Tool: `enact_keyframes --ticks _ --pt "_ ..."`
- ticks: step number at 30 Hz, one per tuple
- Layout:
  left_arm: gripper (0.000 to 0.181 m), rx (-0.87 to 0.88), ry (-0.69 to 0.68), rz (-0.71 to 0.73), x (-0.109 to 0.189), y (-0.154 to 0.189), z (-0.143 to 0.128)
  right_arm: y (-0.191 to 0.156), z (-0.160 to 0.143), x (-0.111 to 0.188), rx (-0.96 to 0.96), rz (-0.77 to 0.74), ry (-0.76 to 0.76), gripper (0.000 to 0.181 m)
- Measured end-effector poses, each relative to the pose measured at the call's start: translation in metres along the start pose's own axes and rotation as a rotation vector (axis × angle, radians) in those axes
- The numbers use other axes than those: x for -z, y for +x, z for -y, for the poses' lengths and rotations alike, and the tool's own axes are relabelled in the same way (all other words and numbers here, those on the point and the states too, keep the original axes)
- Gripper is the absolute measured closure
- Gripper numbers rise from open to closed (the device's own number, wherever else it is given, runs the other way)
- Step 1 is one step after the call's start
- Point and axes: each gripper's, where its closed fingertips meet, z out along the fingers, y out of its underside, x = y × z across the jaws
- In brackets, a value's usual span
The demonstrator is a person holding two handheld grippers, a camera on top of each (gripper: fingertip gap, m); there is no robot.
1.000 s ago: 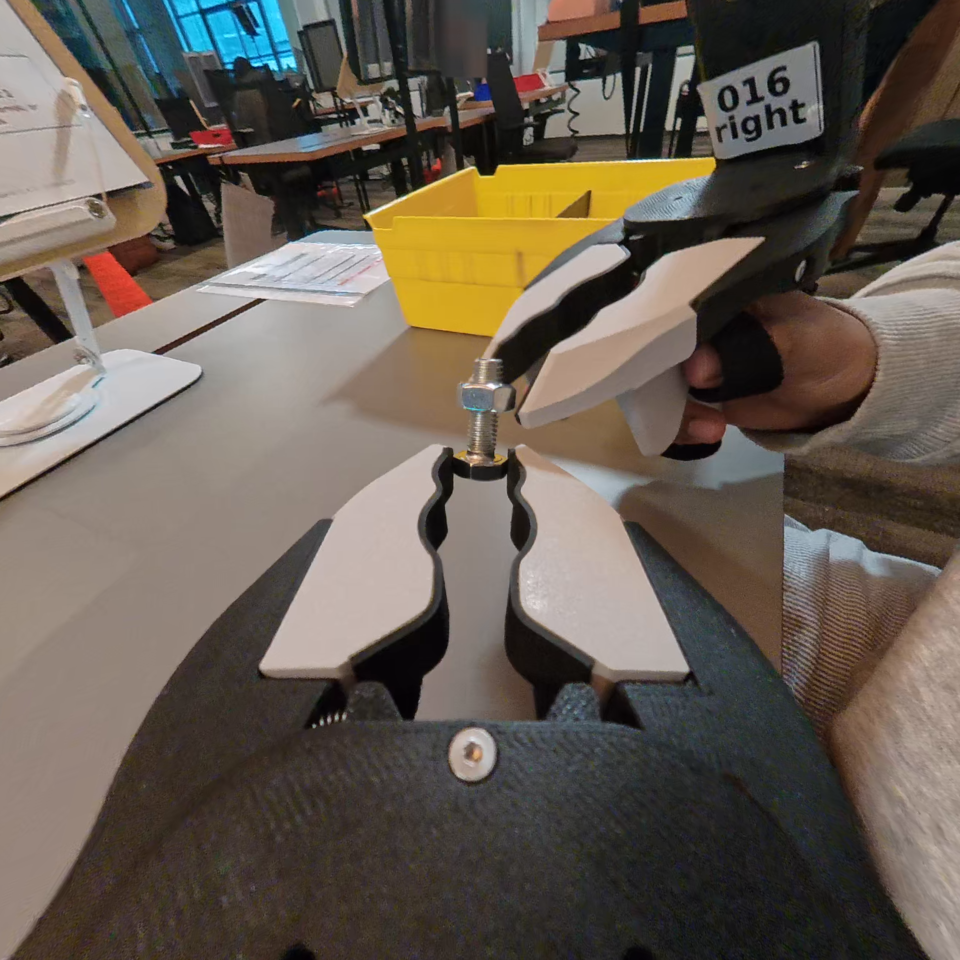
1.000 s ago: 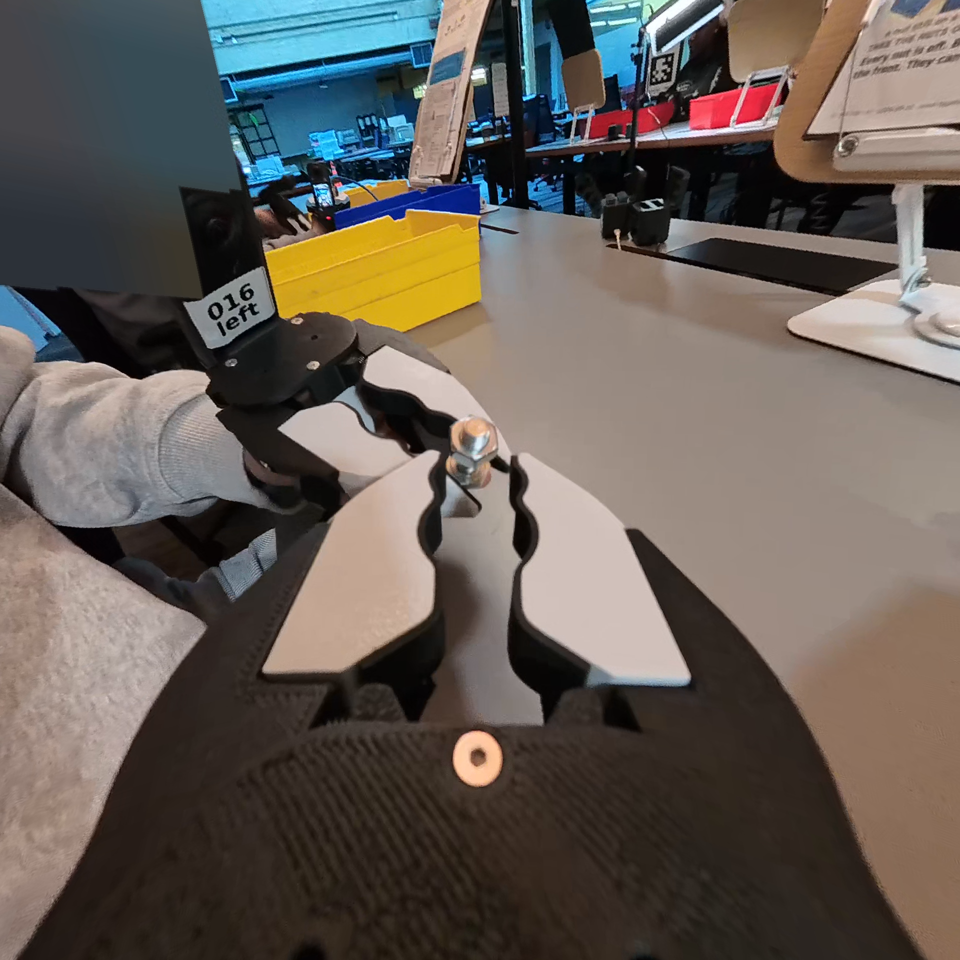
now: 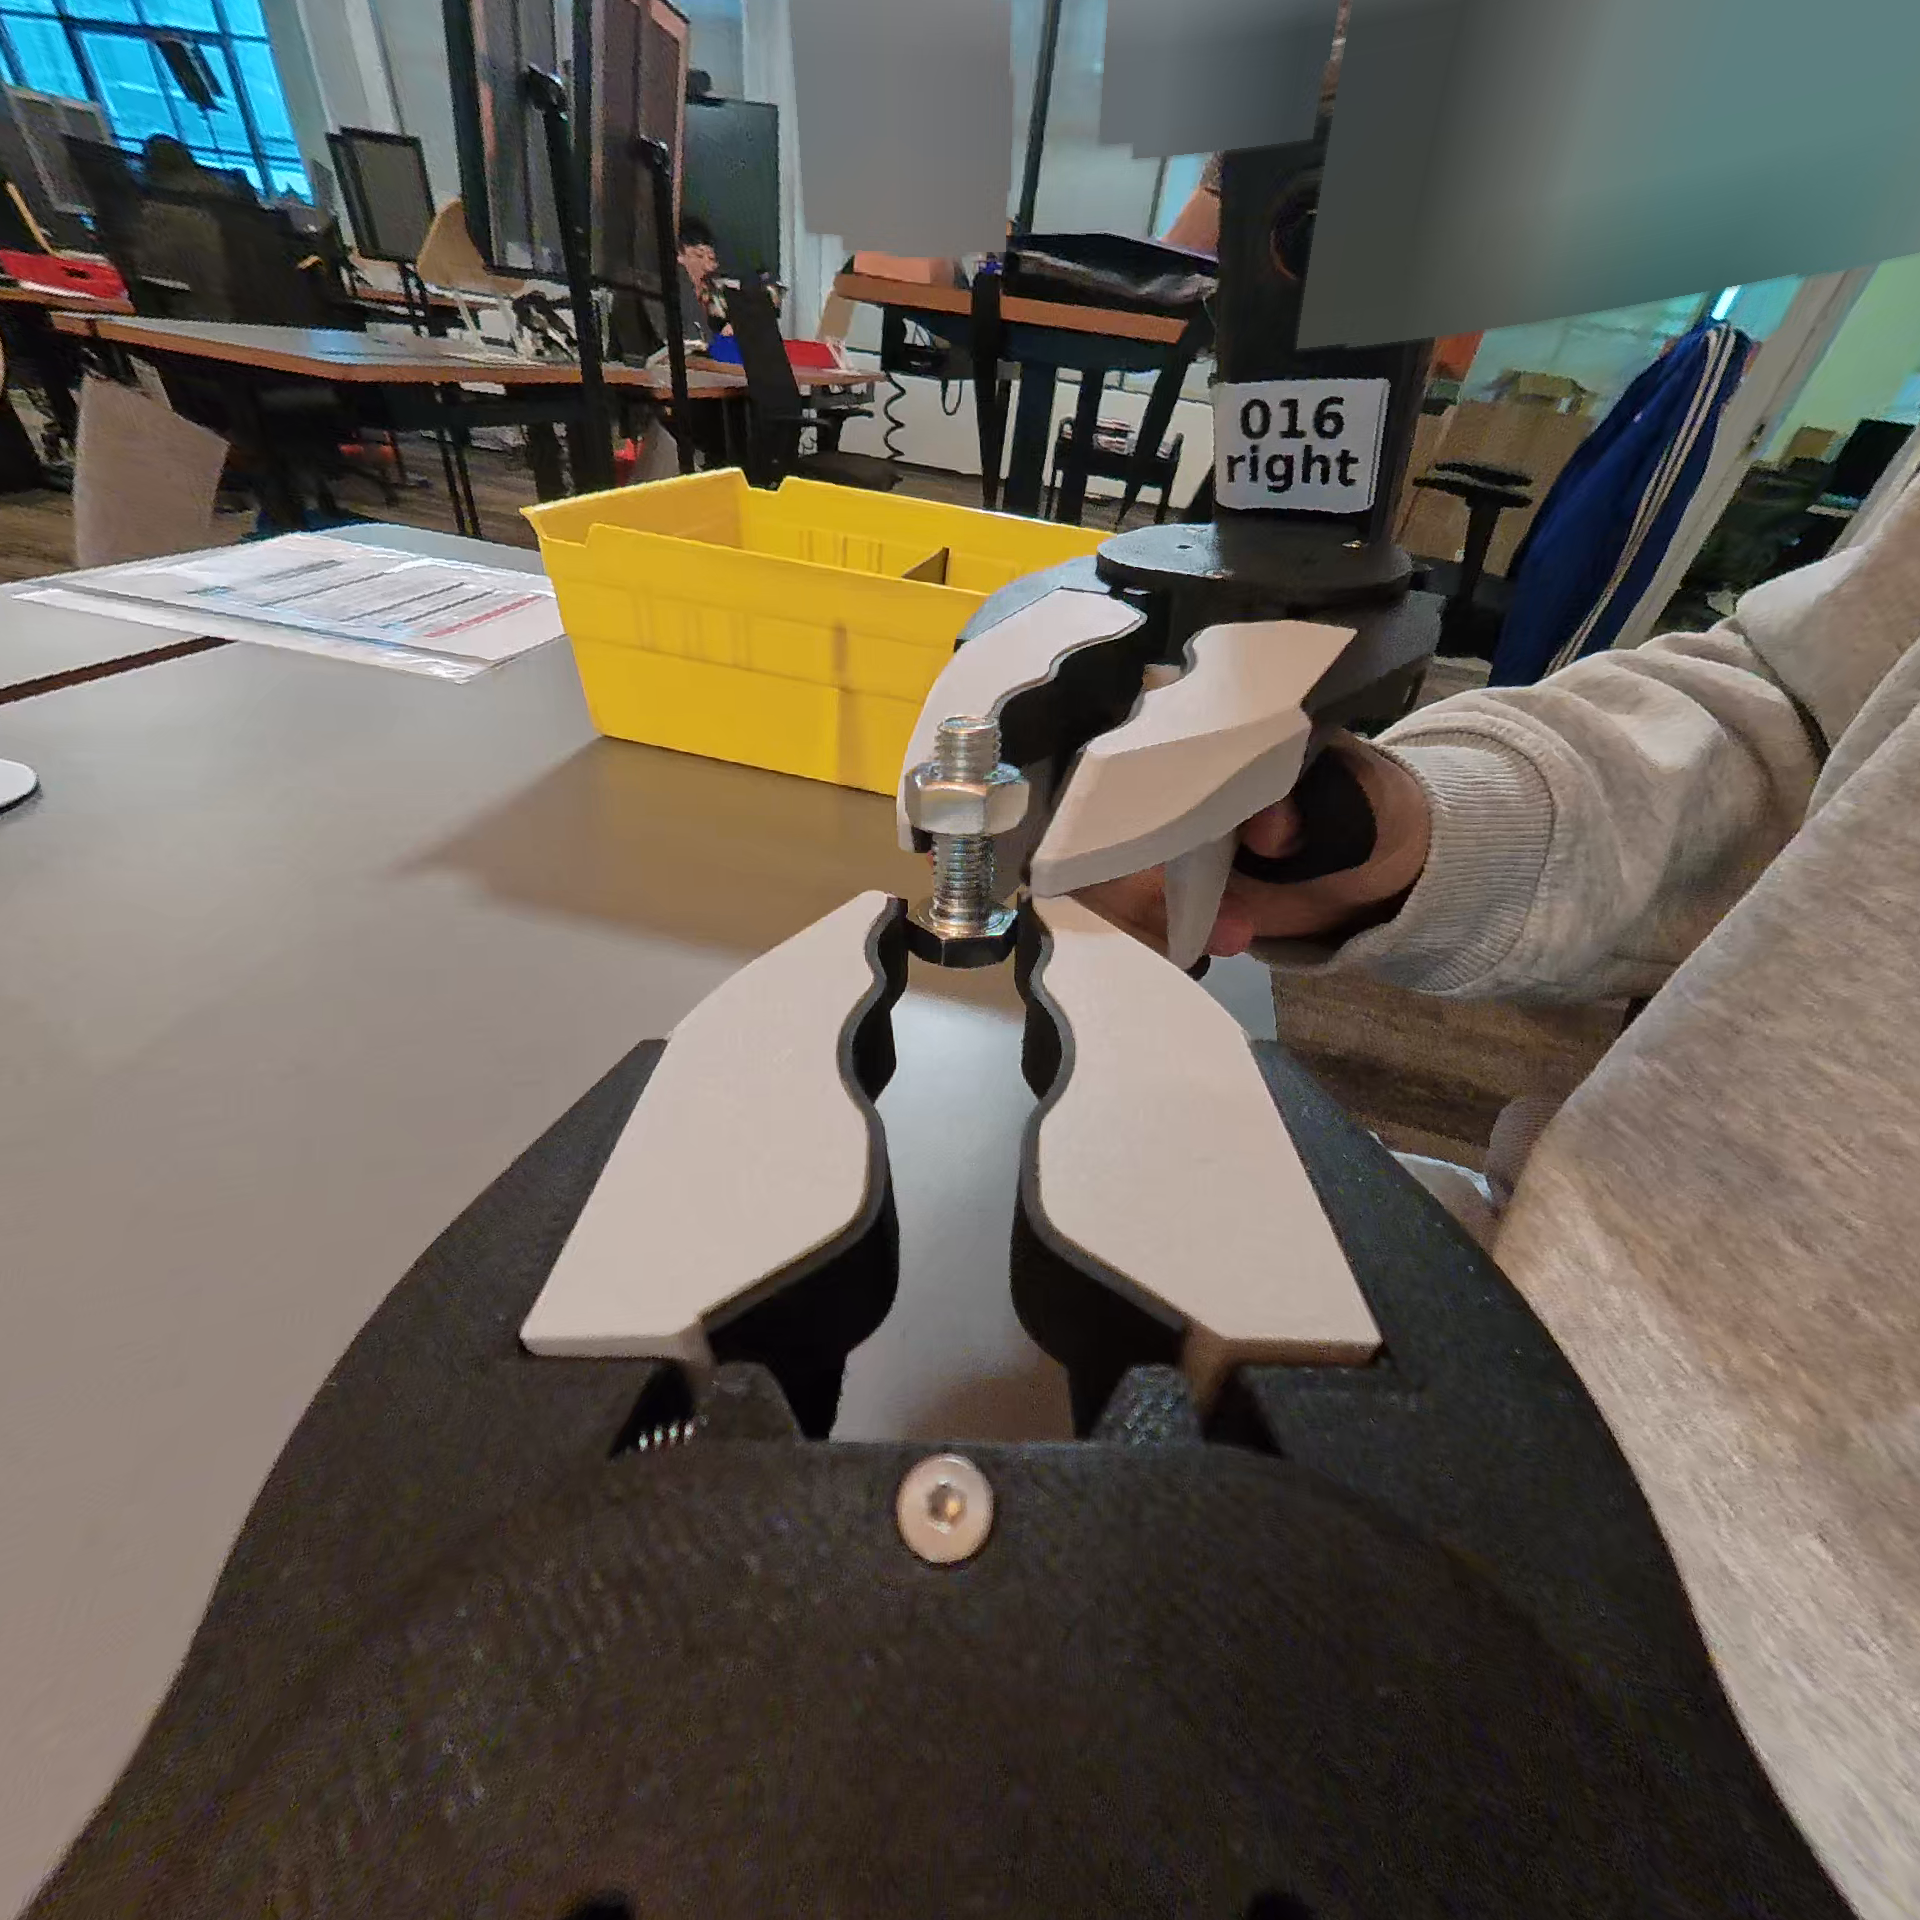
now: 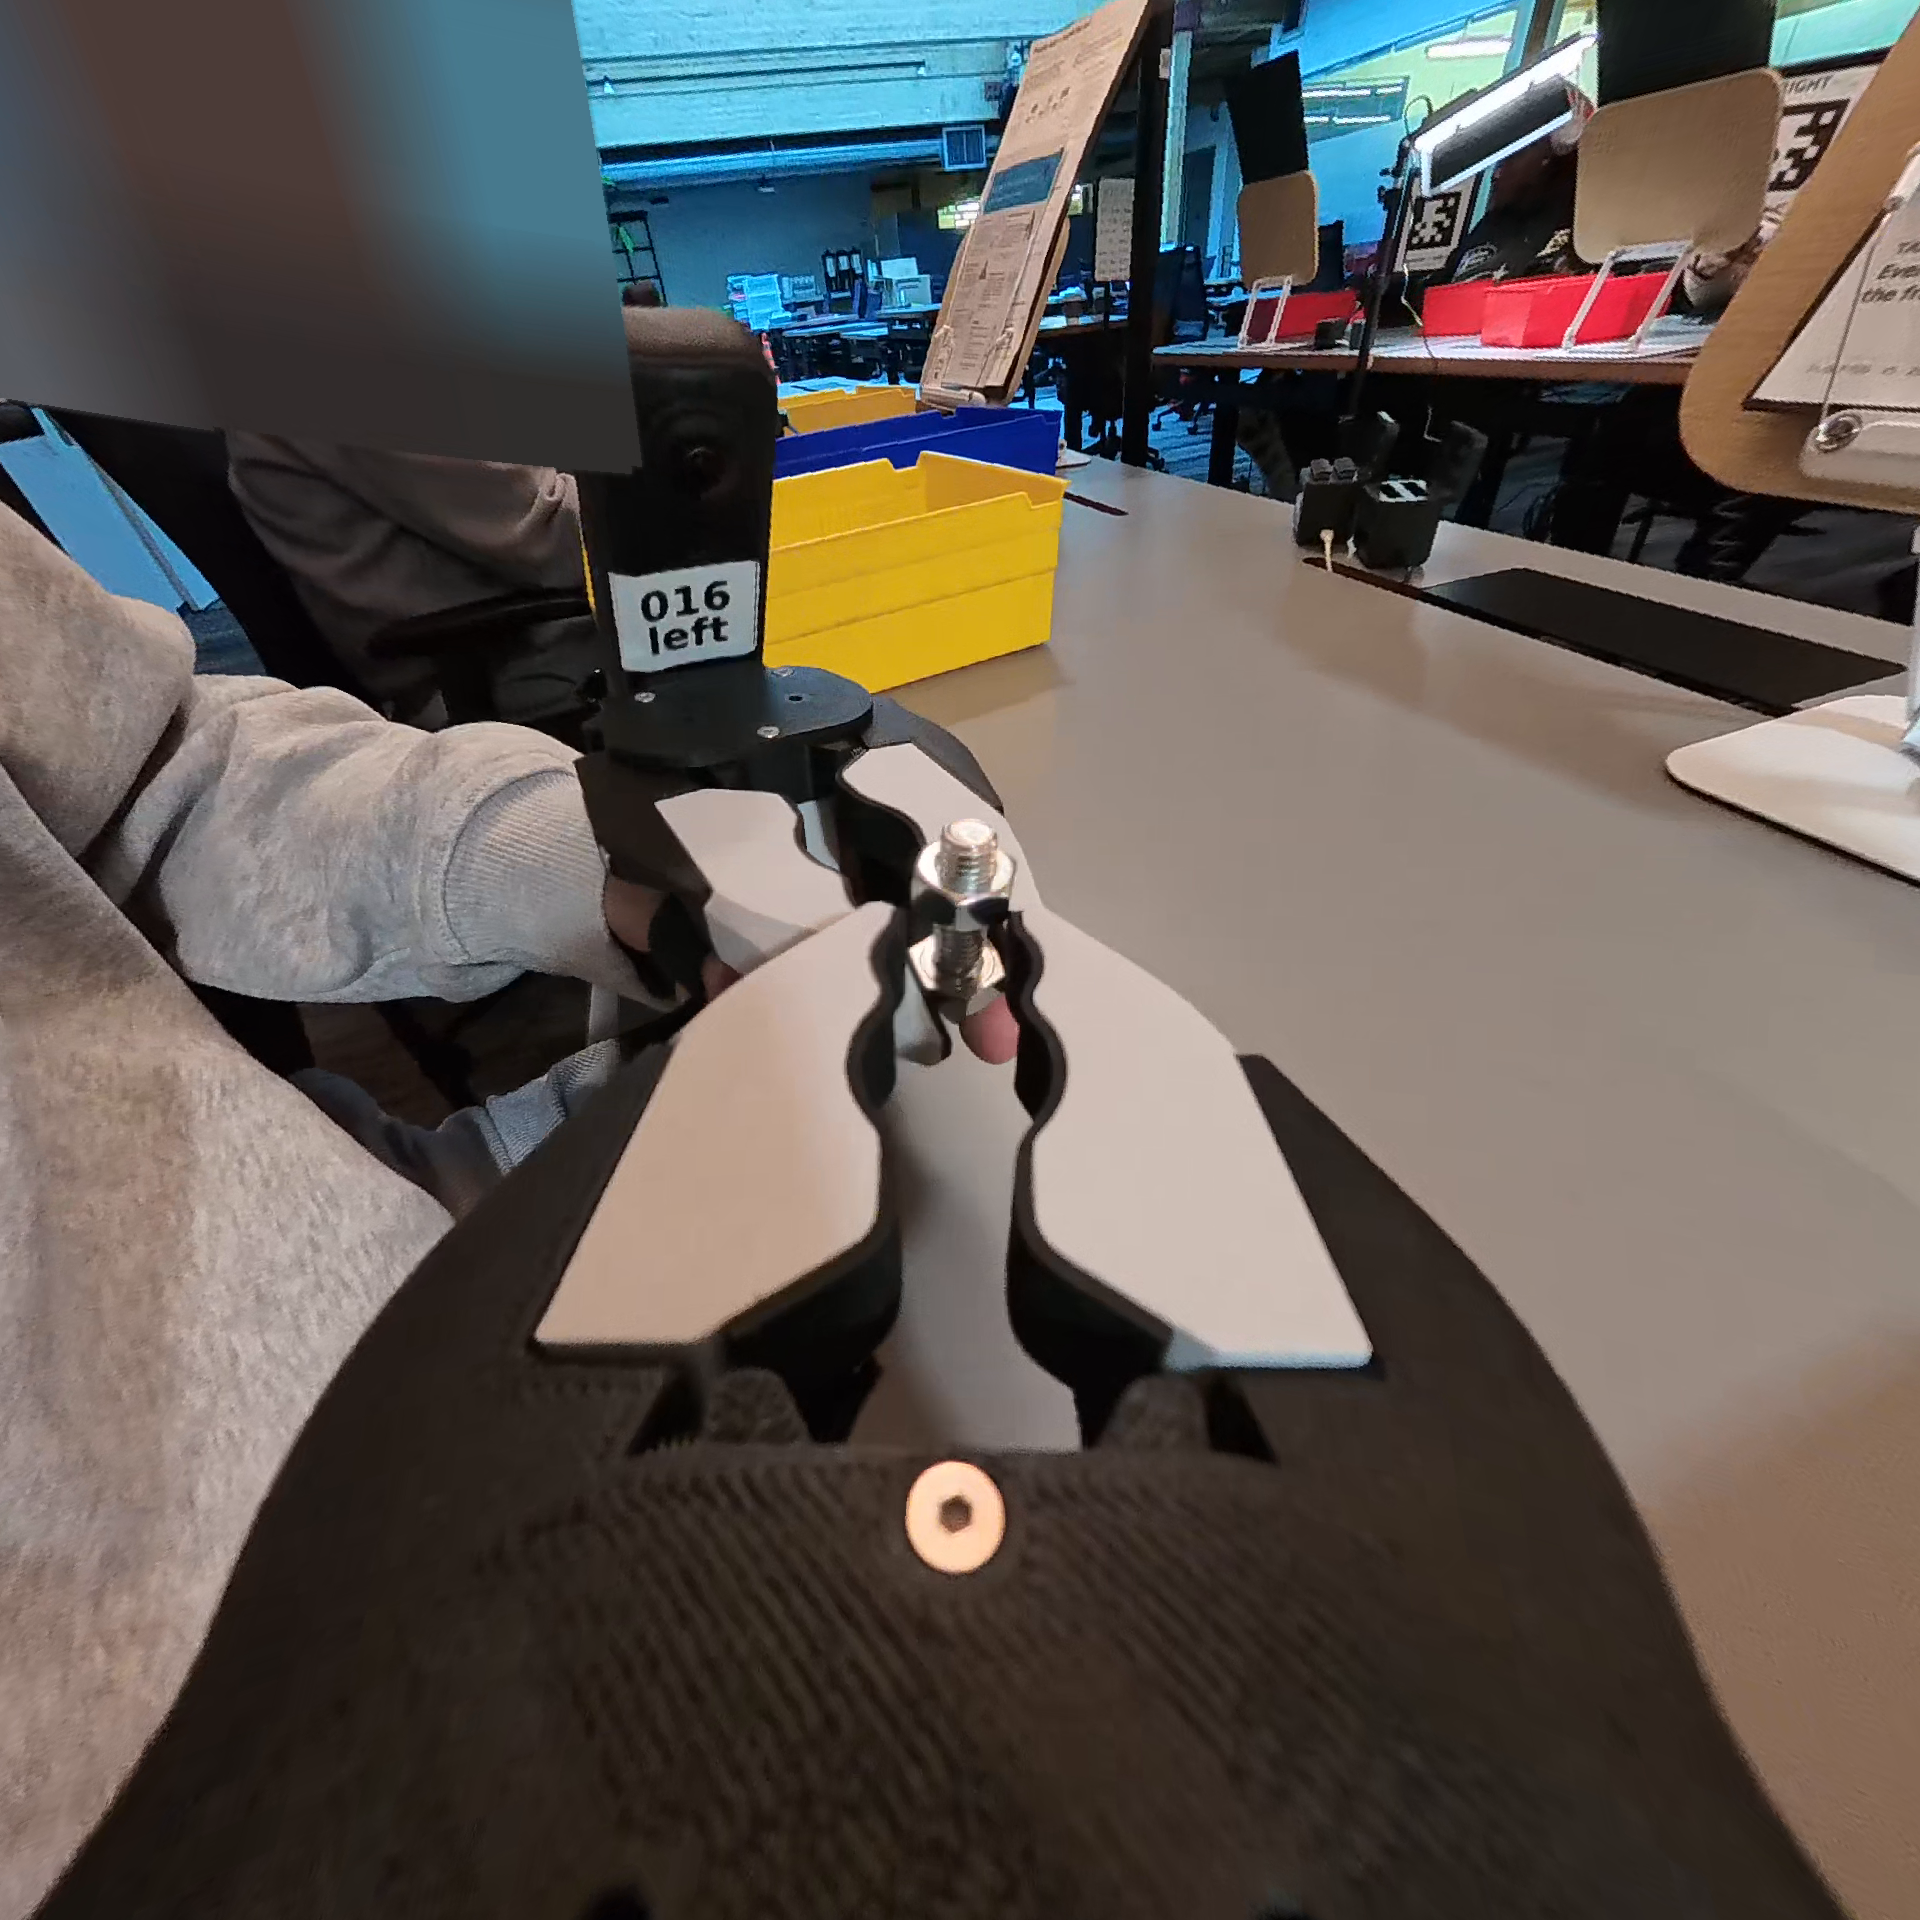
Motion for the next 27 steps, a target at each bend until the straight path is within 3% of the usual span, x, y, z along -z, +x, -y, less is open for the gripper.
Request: enact_keyframes --ticks 8,13,16,19,23,27 --pt "0.160 0.032 0.067 0.197 0.007 -0.030 0.007 0.016 0.006 0.004 0.022 -0.113 -0.060 0.156" --pt "0.160 0.040 0.068 0.292 0.012 -0.046 0.007 0.031 0.017 0.002 0.031 -0.127 -0.313 0.149" --pt "0.160 0.040 0.053 0.319 0.014 -0.050 0.006 0.029 0.027 -0.002 0.055 -0.103 -0.454 0.154" --pt "0.160 0.016 0.055 0.339 0.017 -0.051 0.009 0.019 0.050 -0.017 0.088 -0.052 -0.451 0.168" --pt "0.160 -0.016 0.062 0.393 0.024 -0.056 0.013 0.022 0.036 -0.031 0.084 -0.034 -0.630 0.144" --pt "0.160 -0.050 0.052 0.401 0.024 -0.054 0.014 0.021 0.029 -0.037 0.078 -0.028 -0.638 0.154"
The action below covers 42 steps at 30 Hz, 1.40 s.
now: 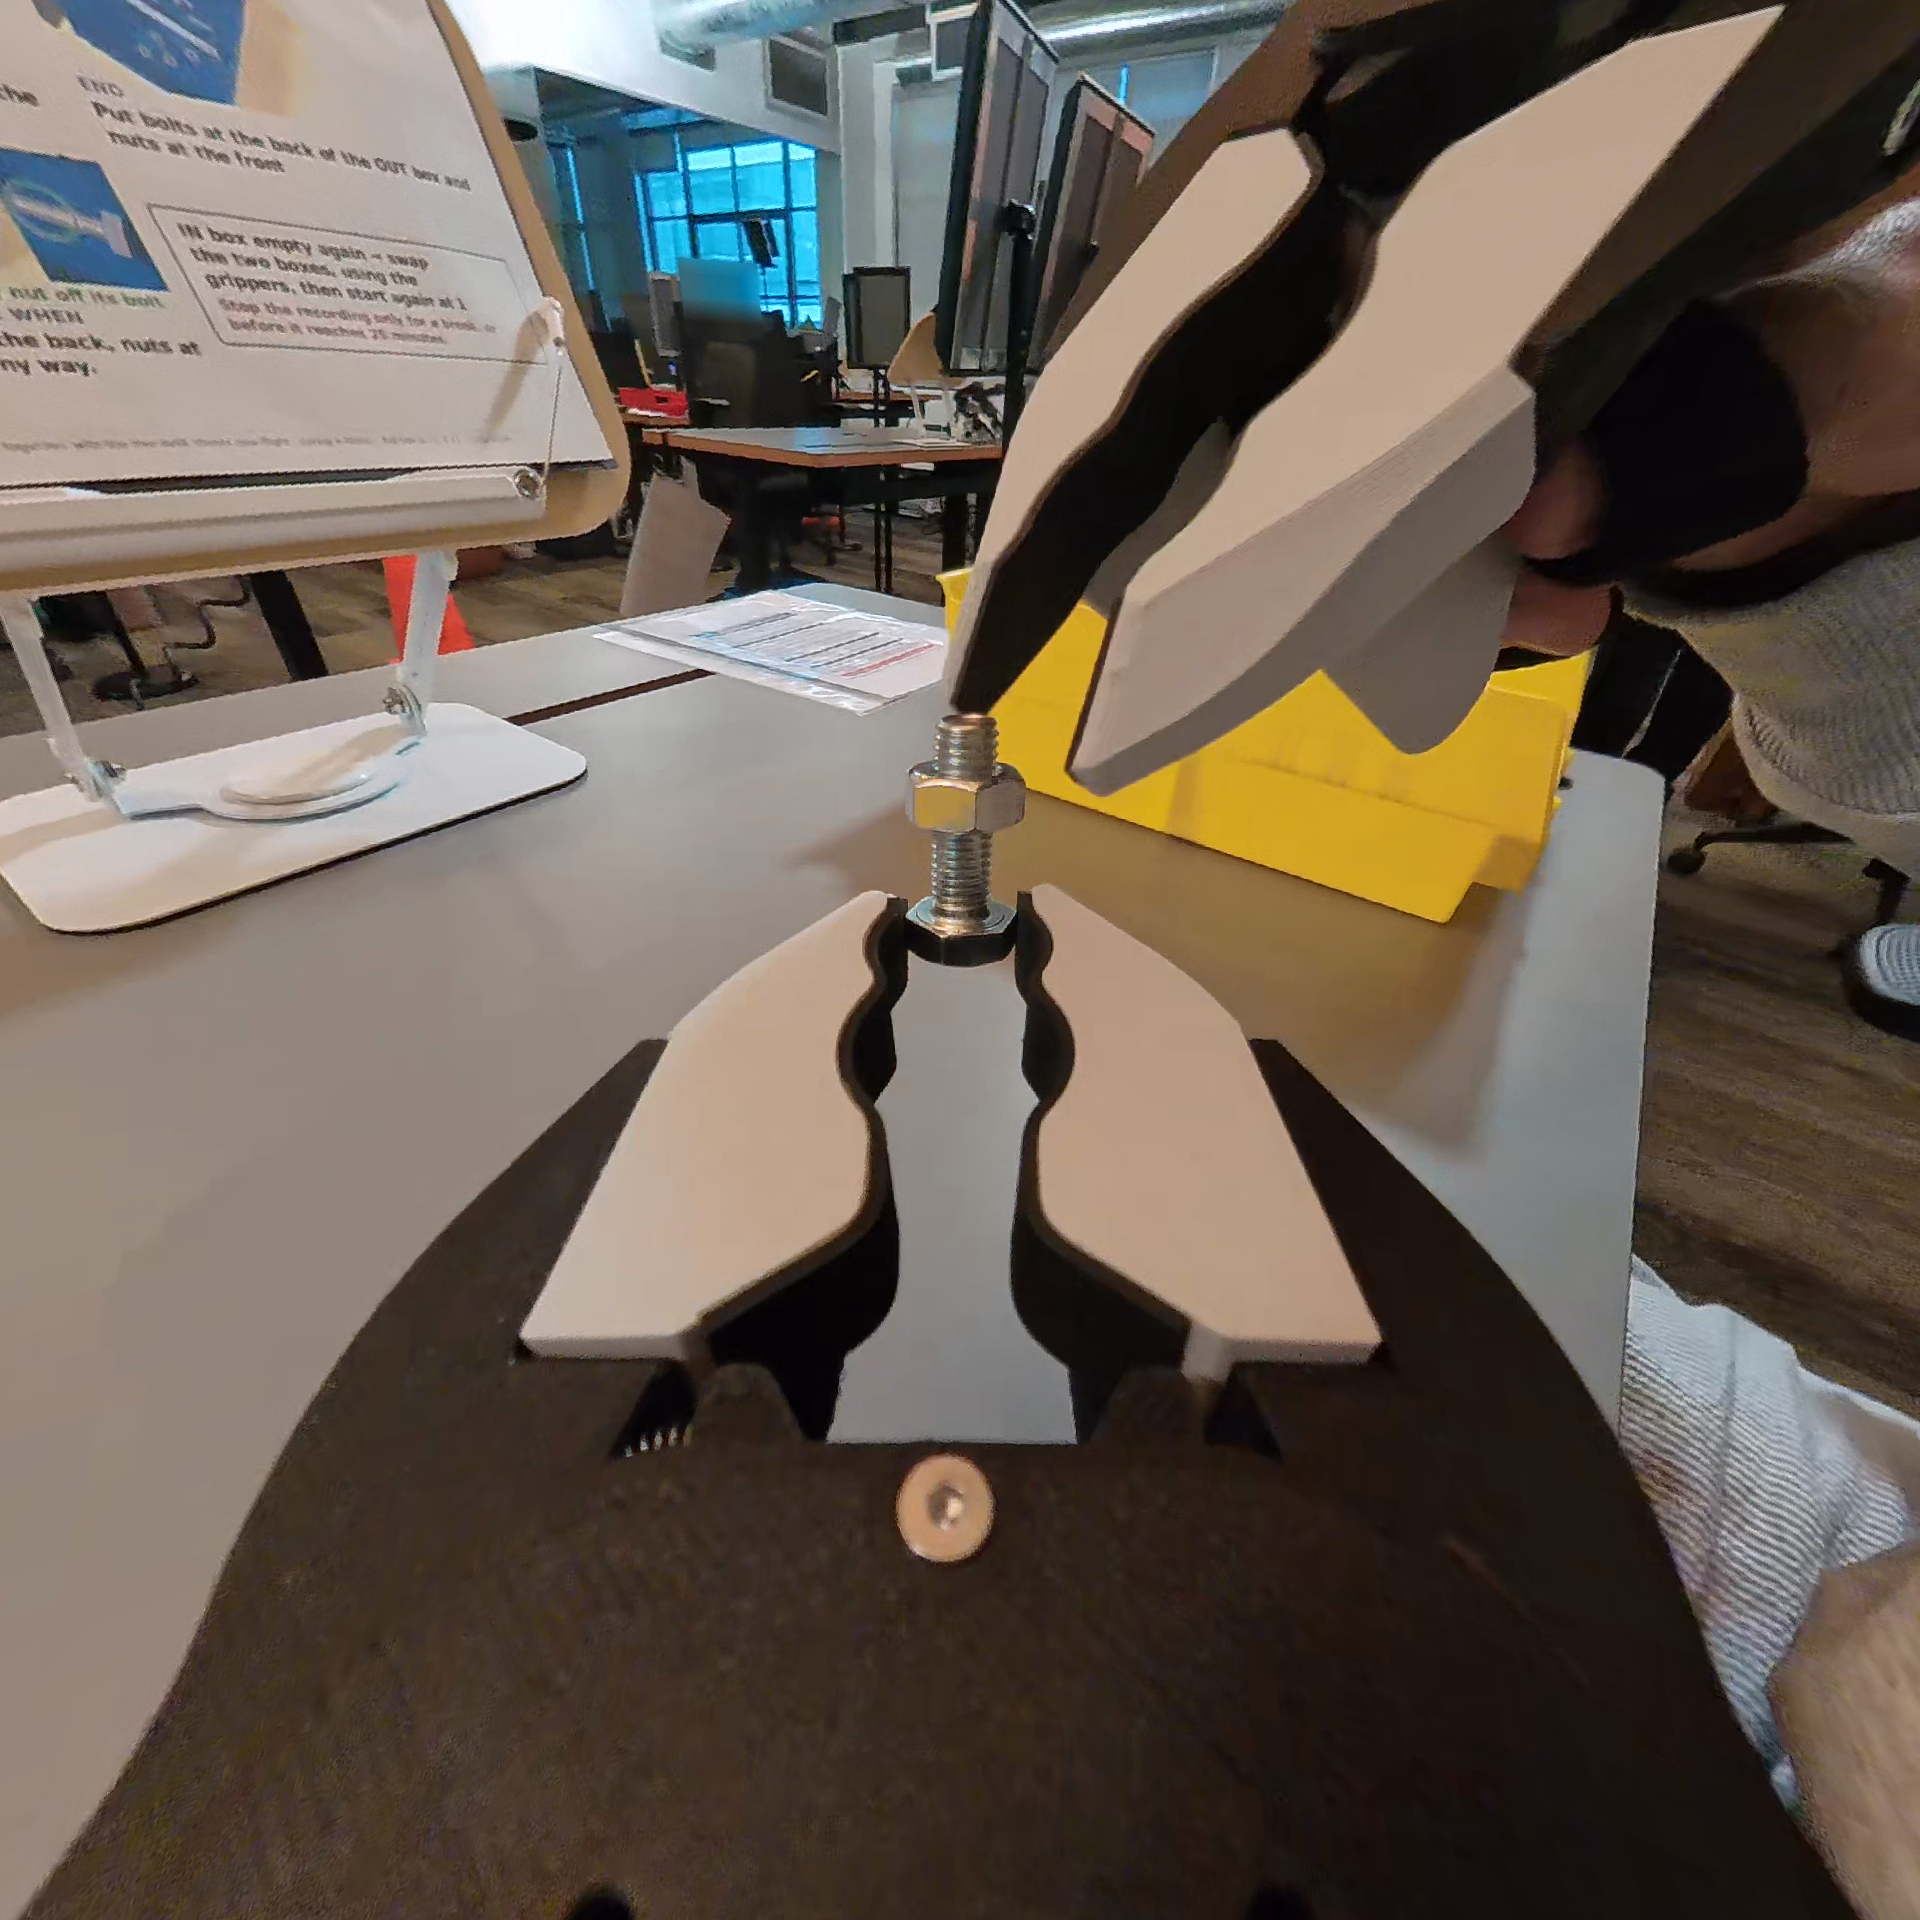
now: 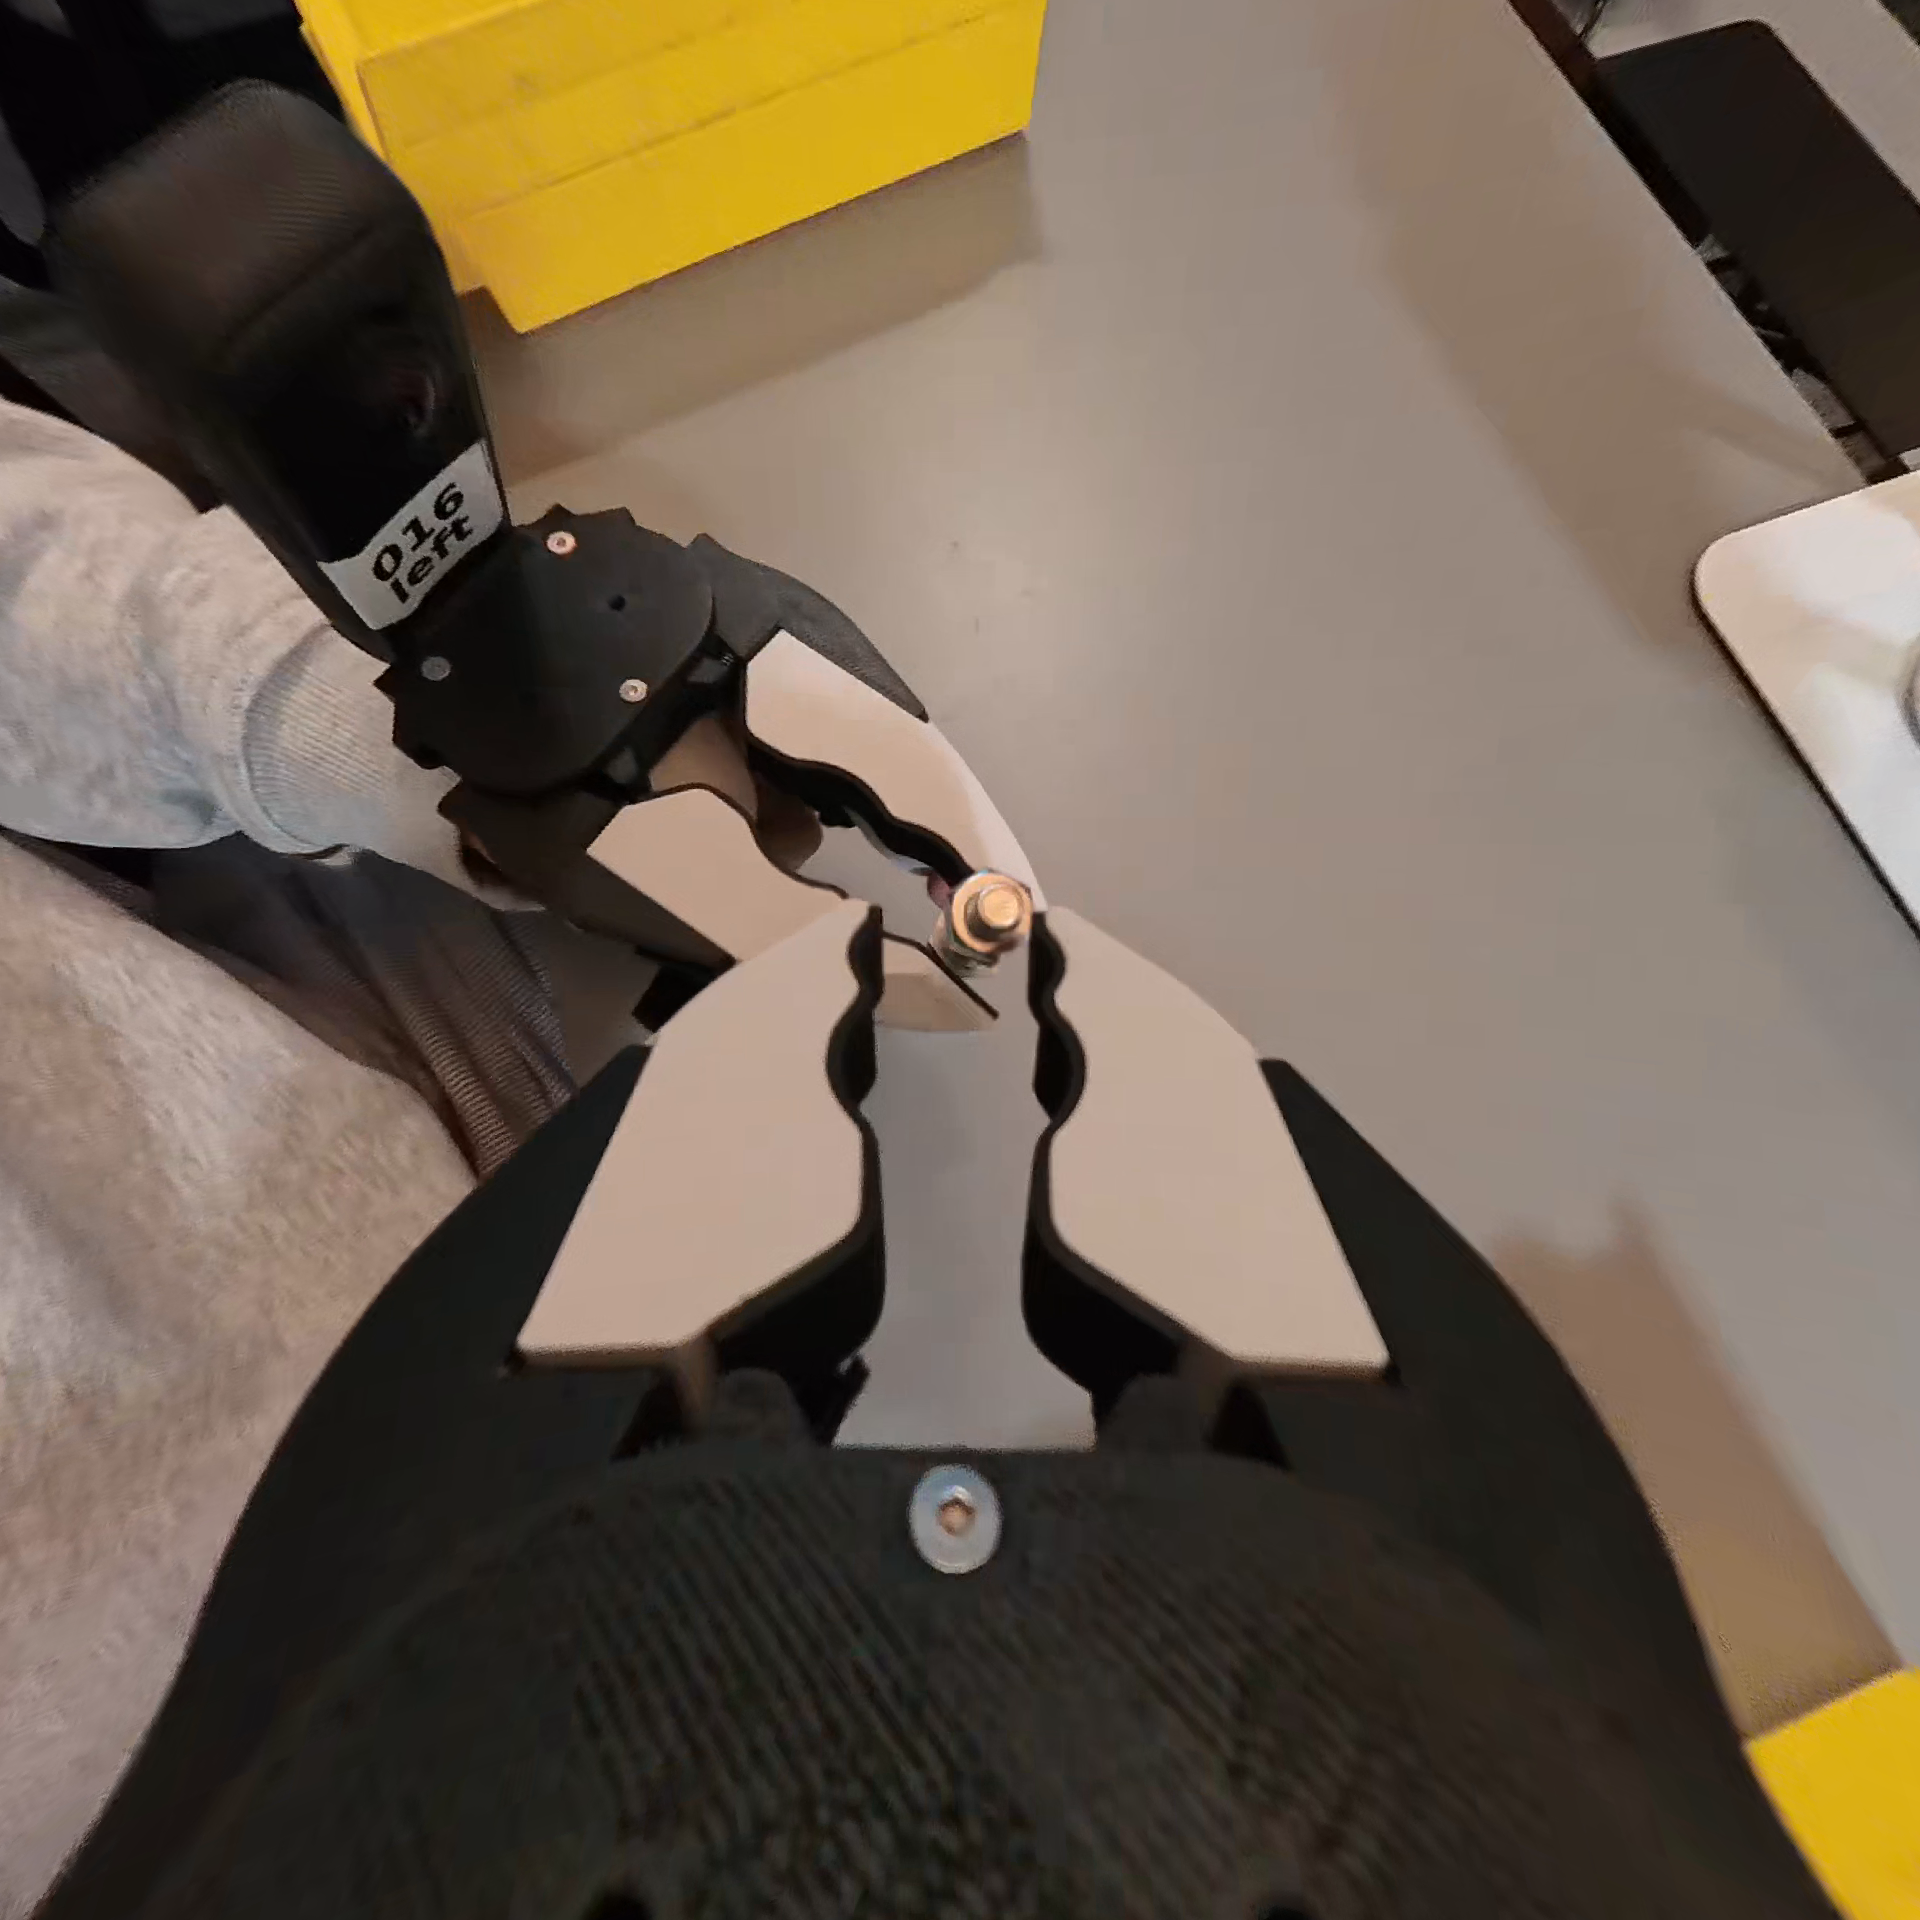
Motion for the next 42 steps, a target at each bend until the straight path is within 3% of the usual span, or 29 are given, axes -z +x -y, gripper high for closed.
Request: enact_keyframes --ticks 7,19,42 --pt "0.160 -0.109 -0.022 -0.034 -0.004 0.015 -0.004 0.003 -0.009 0.001 -0.014 -0.007 -0.001 0.156" --pt "0.160 -0.072 -0.009 -0.088 -0.003 0.022 -0.004 -0.002 -0.025 -0.002 0.060 0.005 -0.081 0.161" --pt "0.160 -0.073 -0.018 -0.133 -0.003 0.031 -0.006 -0.013 -0.022 -0.001 0.180 -0.017 -0.088 0.159"
